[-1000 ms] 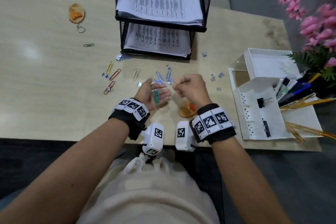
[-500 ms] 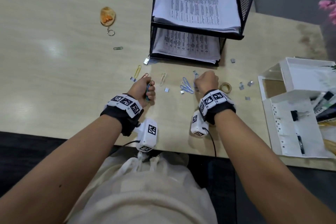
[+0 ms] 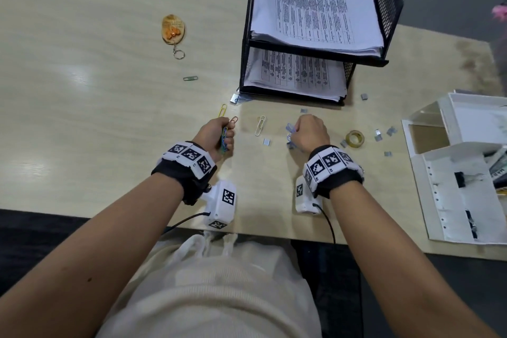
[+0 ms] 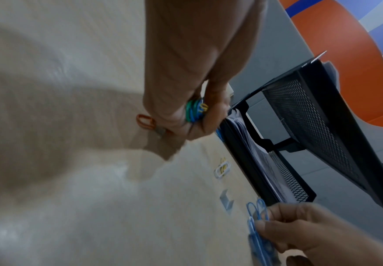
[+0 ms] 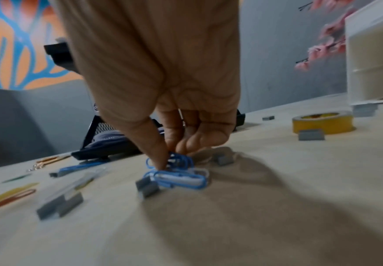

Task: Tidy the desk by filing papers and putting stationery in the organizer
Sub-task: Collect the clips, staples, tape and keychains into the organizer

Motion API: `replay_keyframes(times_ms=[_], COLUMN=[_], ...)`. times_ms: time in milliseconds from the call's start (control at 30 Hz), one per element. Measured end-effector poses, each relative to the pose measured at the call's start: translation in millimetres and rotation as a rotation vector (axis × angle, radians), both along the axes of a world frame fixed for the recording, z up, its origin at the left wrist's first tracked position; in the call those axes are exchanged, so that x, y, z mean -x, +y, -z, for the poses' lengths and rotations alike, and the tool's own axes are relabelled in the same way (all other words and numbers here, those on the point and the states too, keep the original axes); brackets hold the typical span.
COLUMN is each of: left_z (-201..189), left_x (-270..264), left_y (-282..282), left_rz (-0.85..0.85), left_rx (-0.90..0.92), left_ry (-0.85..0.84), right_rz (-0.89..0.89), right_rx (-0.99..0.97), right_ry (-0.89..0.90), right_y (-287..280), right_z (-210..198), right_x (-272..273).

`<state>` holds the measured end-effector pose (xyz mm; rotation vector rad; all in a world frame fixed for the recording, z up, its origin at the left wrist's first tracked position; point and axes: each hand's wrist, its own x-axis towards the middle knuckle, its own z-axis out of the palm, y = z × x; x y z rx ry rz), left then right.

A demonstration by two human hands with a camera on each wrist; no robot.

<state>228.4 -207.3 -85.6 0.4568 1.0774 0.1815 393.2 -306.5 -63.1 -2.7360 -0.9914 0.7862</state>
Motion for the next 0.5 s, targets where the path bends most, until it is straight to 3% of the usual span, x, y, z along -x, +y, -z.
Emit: replay_keyframes(times_ms=[67,200,333,400,500], left_z=[1,0,0,1,2], left_x=[0,2,8,15,28], left_y=[3,5,12,20,36], left_rz=[-0.041,-0.085,-0.143,-0.154,-0.135], left_rx=[-0.007,-0.015,0.027,0.039,0.006], left_ry=[-0.021,-0.093,-0.189,-0.153,-0.069], right_rz=[-0.003,-0.018,-0.051,-0.032,-0.196], right_rx=[-0.055,-0.357,-0.49,-0.436,-0.223], right_ry=[0.026,0.161,0.271,0.188,0.004], right_y=[3,22,52,60,65], right_z=[-1,-10,-16,-9,5], right_x=[6,40,69,68,64])
